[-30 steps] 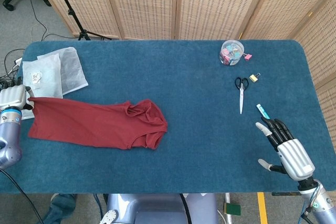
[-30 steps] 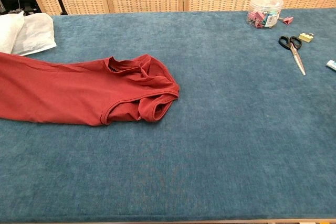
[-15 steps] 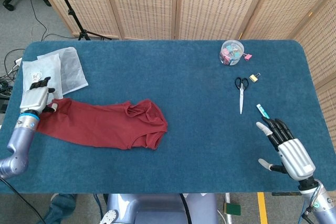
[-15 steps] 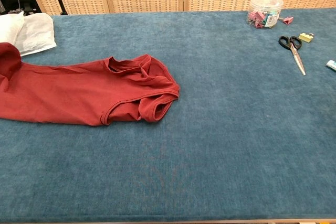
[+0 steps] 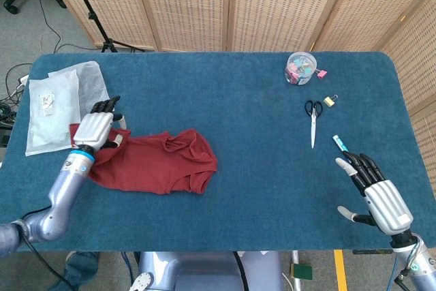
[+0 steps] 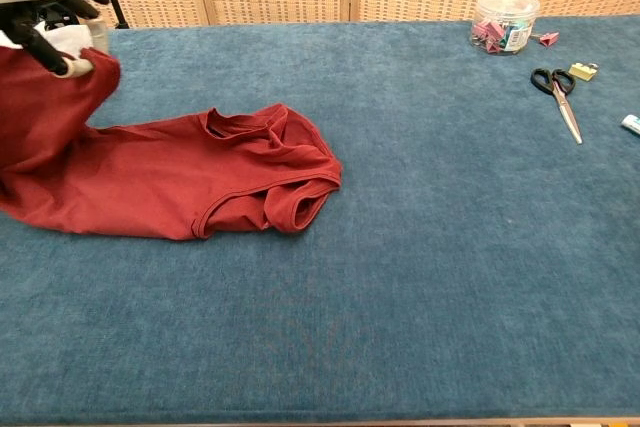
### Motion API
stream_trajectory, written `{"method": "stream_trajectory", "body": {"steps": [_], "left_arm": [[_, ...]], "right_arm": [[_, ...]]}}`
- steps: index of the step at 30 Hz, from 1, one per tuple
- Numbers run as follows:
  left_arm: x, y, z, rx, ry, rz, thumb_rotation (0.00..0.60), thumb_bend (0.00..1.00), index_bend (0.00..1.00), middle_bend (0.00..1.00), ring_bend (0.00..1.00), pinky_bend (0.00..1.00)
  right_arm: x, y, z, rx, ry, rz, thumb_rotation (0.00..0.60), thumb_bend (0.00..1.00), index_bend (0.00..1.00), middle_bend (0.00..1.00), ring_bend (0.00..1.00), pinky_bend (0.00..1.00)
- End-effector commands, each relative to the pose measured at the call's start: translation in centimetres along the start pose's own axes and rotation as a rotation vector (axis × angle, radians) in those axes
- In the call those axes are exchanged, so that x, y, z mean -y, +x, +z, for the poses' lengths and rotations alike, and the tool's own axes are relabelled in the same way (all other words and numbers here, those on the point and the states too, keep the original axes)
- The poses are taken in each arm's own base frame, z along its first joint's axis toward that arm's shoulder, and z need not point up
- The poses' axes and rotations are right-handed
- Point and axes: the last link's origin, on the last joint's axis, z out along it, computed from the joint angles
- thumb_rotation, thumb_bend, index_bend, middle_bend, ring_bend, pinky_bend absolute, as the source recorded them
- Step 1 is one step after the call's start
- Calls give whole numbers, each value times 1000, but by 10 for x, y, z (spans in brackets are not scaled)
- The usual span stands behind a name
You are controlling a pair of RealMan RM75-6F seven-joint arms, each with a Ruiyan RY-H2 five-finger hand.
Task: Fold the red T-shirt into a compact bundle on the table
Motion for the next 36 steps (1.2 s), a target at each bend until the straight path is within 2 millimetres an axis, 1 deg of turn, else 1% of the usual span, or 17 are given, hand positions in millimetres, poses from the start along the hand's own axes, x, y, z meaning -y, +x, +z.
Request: {"method": "stream_trajectory", "body": {"steps": [1, 11, 14, 16, 25, 29, 31, 36], "left_arm": [[-22, -7, 5, 2, -27, -7, 600, 762, 742, 0, 0, 0], [-52, -23, 15, 9, -52, -5, 600, 762, 742, 0, 0, 0], [-59, -25, 18, 6, -58, -1, 600, 762, 742, 0, 0, 0], [-70, -27, 23, -1, -74, 2, 600, 762, 742, 0, 0, 0], [-94, -37, 33, -1, -95, 12, 600, 762, 742, 0, 0, 0], [-103, -42, 38, 2, -93, 14, 600, 761, 742, 0, 0, 0], [-109, -48, 42, 13, -99, 14, 600, 760, 742, 0, 0, 0], [-115, -58, 47, 15, -104, 17, 600, 754, 742, 0, 0, 0]], "right_arm": [[-1, 1, 0, -2, -2, 2, 600, 184, 0, 0, 0, 0], [-2, 2, 0, -2, -3, 7, 600, 184, 0, 0, 0, 0], [-2, 3, 0, -3, -4, 10, 600, 187, 0, 0, 0, 0], [-2, 3, 0, -4, -4, 13, 600, 187, 0, 0, 0, 0], [-4, 5, 0, -5, -7, 24, 600, 187, 0, 0, 0, 0], [-5, 6, 1, -3, -8, 27, 600, 186, 0, 0, 0, 0], [-5, 6, 1, -4, -10, 31, 600, 184, 0, 0, 0, 0], [-6, 7, 1, -4, -10, 35, 600, 184, 0, 0, 0, 0]]}}
